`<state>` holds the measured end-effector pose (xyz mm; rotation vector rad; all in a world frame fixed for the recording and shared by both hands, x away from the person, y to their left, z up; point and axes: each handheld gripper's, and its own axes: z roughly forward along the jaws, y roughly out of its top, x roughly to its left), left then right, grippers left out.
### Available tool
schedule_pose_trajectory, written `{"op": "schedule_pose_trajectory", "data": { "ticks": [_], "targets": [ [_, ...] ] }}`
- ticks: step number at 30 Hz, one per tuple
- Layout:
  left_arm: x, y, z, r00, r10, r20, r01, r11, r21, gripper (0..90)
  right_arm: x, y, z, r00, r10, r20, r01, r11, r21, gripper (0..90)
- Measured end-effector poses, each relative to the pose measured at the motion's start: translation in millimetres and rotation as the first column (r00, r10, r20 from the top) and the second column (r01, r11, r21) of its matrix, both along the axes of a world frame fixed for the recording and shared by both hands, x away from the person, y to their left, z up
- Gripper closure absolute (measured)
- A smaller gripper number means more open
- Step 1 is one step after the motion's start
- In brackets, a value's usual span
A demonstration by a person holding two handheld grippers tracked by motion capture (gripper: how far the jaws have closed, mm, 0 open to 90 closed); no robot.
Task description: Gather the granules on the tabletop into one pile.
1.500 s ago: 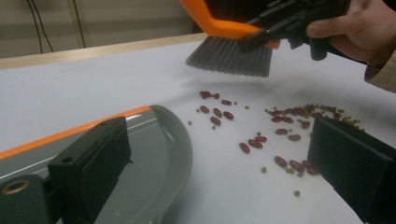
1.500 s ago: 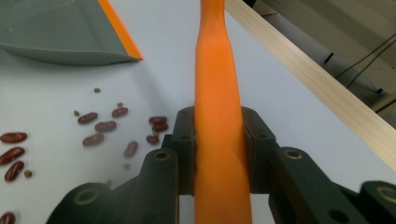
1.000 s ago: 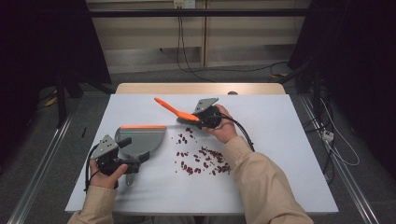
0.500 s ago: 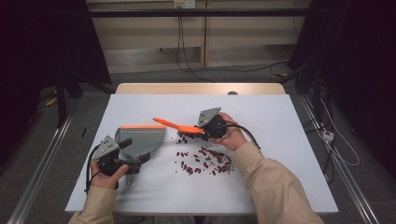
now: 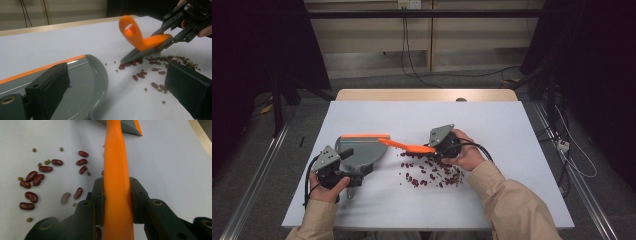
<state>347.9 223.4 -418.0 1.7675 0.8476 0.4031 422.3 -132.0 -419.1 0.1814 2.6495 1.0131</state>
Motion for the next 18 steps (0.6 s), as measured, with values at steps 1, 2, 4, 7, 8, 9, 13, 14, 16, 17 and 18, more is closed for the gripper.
{"op": "schedule_pose_trajectory", "data": {
  "ticks": [1, 2, 4, 7, 8, 9, 13, 14, 16, 17, 18],
  "targets": [
    [-0.1, 0.0, 0.1, 1.0000, -0.001, 0.001, 0.001, 1.0000, 0.001, 5.6, -2.3, -0.5, 0.3, 1.0000, -0.005, 0.001, 0.005, 1.0000, -0.004, 71.1],
    [-0.2, -0.1, 0.1, 1.0000, -0.002, -0.001, 0.002, 1.0000, 0.002, 5.6, -4.2, -1.0, 0.2, 1.0000, 0.000, -0.002, 0.000, 1.0000, -0.001, 71.0],
    [-0.4, -0.3, 0.1, 1.0000, 0.000, -0.001, 0.000, 1.0000, 0.002, 5.6, -7.4, -2.1, 0.4, 1.0000, -0.004, 0.001, 0.004, 1.0000, 0.002, 71.1],
    [-0.6, -0.9, 0.2, 1.0000, 0.001, 0.000, -0.001, 1.0000, 0.002, 5.6, -9.9, -4.1, 0.4, 0.9999, -0.011, 0.003, 0.011, 0.9998, 0.013, 71.1],
    [-0.6, -1.1, 0.2, 1.0000, -0.001, 0.001, 0.001, 1.0000, 0.004, 5.6, -10.2, -4.5, 1.0, 0.9999, -0.011, 0.006, 0.011, 0.9998, 0.017, 71.2],
    [-0.6, -1.5, 0.3, 1.0000, -0.003, 0.001, 0.003, 1.0000, 0.004, 5.6, -10.3, -4.8, 1.8, 0.9997, -0.022, 0.012, 0.022, 0.9994, 0.027, 71.3],
    [-0.2, -2.6, 0.7, 1.0000, -0.003, 0.002, 0.003, 1.0000, 0.002, 5.6, -4.3, -6.5, 7.8, 0.9989, -0.046, 0.011, 0.044, 0.9937, 0.103, 71.3],
    [-0.1, -2.8, 0.9, 1.0000, -0.004, 0.004, 0.004, 1.0000, 0.003, 5.7, -2.3, -5.9, 9.4, 0.9983, -0.055, 0.018, 0.052, 0.9913, 0.121, 71.3],
    [-0.2, -3.5, 0.9, 1.0000, -0.006, 0.002, 0.006, 1.0000, 0.002, 5.6, 3.9, -3.3, 12.2, 0.9973, -0.067, 0.030, 0.063, 0.9899, 0.127, 71.3],
    [-0.3, -3.6, 0.9, 1.0000, -0.006, 0.001, 0.006, 1.0000, 0.002, 5.7, 7.6, -1.6, 12.9, 0.9967, -0.074, 0.034, 0.069, 0.9896, 0.126, 71.3],
    [-0.5, -3.7, 0.9, 1.0000, -0.006, 0.000, 0.006, 1.0000, 0.000, 5.6, 12.0, 0.0, 12.8, 0.9965, -0.075, 0.036, 0.070, 0.9894, 0.127, 71.3]
  ]
}}
